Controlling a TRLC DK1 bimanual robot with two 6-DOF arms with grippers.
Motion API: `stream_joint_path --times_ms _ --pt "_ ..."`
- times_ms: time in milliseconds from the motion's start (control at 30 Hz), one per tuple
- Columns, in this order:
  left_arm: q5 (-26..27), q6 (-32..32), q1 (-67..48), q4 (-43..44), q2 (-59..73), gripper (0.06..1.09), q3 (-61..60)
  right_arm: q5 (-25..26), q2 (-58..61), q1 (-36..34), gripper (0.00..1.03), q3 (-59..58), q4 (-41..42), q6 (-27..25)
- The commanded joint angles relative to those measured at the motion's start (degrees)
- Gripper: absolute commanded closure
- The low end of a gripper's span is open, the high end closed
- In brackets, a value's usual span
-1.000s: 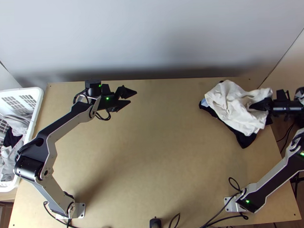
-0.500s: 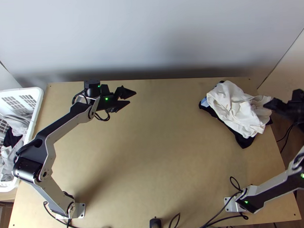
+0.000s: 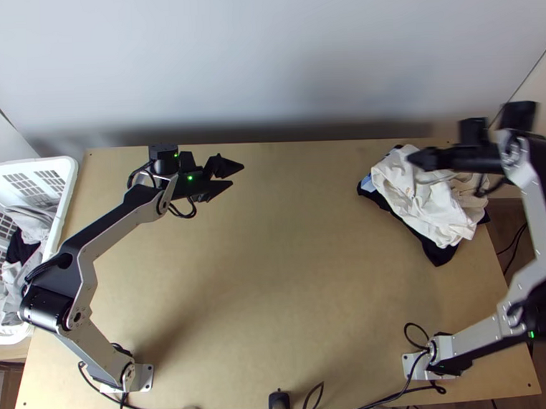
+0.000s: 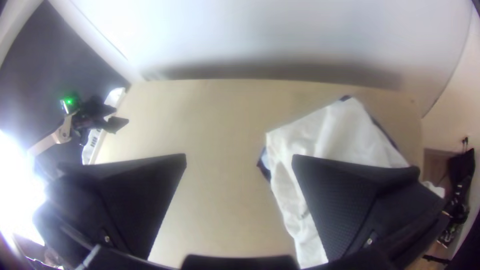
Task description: Fold the t-shirt
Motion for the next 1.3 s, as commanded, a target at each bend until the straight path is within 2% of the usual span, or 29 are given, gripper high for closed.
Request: stream_joint_path --times_ms 0,67,100,233,333,500,600,700,767,833,900,1000,1067,1167,1267 --pt "-0.02 0.31 1.18 -0.09 -1.36 0.1 -1.11 -4.82 10.51 3.47 0.05 2.95 -2.1 7.4" --pt "-0.02 0.48 1.79 -0.09 -1.89 0.1 -1.64 -4.82 13.5 -0.04 0.05 2.69 -6.23 10.12" --pt "-0.02 0.48 2.06 -0.09 -2.06 0.1 -1.9 -4.82 14.29 -1.98 0.05 2.25 -9.21 9.86" --pt "-0.02 0.92 3.29 0.09 -2.06 0.1 -2.34 -0.95 11.13 -7.6 0.05 -3.03 -11.32 9.51" --pt "-0.02 1.27 3.46 0.35 -1.8 0.1 -2.26 5.37 8.84 -11.91 0.07 -4.87 -15.28 7.4" --pt "-0.02 1.18 3.2 0.7 -1.45 0.1 -1.73 20.4 3.04 -17.36 0.1 -7.16 -19.15 6.43" --pt "-0.02 1.18 2.94 0.7 -1.27 0.1 -1.64 24.97 0.14 -19.47 0.1 -9.18 -21.08 5.37" --pt "-0.02 1.01 2.58 0.7 -1.19 0.1 -1.64 24.62 -2.41 -19.73 0.1 -9.53 -21.7 2.3" --pt "-0.02 1.01 2.15 0.79 -1.19 0.1 -1.64 20.58 -3.99 -19.2 0.1 -7.95 -21.34 0.19" --pt "-0.02 0.92 1.88 0.79 -1.19 0.1 -1.64 19.44 -5.31 -18.33 0.1 -4.52 -20.11 -0.25" --pt "-0.02 1.01 1.88 0.79 -1.36 0.1 -1.55 19.26 -6.8 -17.18 0.1 -1.0 -16.6 -0.69" --pt "-0.02 0.92 1.97 0.7 -1.45 0.1 -1.64 19.26 -8.04 -14.11 0.1 1.02 -7.02 -1.74" --pt "-0.02 0.92 1.97 0.7 -1.63 0.1 -1.73 19.0 -6.37 -11.21 0.1 0.93 -1.66 -2.1" --pt "-0.11 0.83 1.88 0.7 -1.89 0.1 -1.64 15.57 -0.21 -8.83 0.1 1.81 0.8 -2.8" --pt "-0.28 0.57 2.15 0.61 -2.59 0.1 -1.82 13.02 7.08 -7.78 0.09 2.6 3.53 -5.79"
